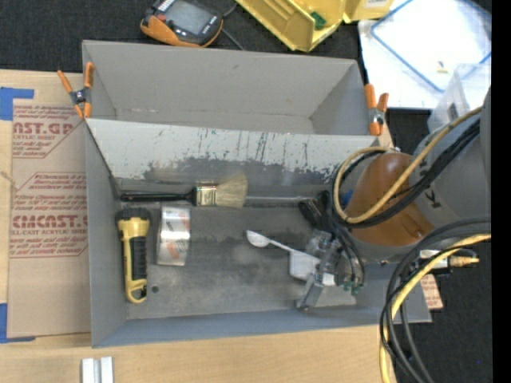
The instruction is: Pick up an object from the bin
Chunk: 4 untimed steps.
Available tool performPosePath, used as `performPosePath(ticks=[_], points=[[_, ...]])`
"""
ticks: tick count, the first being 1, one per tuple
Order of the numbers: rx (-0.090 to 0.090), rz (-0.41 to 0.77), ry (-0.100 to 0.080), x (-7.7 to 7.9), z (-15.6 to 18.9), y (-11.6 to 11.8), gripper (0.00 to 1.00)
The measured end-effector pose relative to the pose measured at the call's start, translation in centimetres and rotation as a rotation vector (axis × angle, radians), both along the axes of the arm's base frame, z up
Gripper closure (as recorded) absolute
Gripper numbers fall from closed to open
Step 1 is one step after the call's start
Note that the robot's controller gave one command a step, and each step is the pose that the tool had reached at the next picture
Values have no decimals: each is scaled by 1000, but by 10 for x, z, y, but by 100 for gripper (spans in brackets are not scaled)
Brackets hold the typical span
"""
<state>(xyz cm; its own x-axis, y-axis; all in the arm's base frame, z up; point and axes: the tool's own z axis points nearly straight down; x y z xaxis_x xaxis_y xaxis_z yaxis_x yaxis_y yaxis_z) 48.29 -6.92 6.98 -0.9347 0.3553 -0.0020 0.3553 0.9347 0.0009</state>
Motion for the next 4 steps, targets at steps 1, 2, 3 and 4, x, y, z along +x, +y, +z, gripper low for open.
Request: performPosePath(ticks=[1, 2, 3, 4], points=[[3, -56, 3, 1, 1, -1, 100], [3, -67, 3, 1, 1, -2, 100], [4, -68, 3, 1, 3, -1, 100], [5, -68, 16, -2, 28, -1, 100]])
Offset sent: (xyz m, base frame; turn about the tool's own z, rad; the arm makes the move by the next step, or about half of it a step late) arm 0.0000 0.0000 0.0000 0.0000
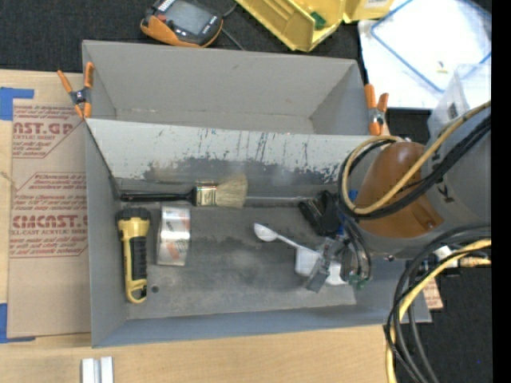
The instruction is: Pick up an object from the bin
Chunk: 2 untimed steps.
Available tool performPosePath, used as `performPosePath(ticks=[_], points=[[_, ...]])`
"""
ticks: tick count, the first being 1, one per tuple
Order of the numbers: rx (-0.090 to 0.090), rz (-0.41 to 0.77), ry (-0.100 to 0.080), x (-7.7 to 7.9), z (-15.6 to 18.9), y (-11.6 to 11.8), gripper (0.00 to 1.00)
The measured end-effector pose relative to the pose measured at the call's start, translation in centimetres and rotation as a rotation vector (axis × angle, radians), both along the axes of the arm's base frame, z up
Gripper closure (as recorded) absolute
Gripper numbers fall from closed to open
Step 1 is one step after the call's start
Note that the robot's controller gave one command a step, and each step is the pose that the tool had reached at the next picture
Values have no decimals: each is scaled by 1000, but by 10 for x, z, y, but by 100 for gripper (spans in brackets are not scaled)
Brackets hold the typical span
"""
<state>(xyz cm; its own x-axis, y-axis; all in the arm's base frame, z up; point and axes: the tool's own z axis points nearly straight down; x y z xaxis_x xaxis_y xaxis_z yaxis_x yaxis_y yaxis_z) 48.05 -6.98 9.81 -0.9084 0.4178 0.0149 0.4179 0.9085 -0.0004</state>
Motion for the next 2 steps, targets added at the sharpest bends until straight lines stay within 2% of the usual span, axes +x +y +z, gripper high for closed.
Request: performPosePath(ticks=[2], points=[[-2, 1, -11, 3, 62, -1, 100]])
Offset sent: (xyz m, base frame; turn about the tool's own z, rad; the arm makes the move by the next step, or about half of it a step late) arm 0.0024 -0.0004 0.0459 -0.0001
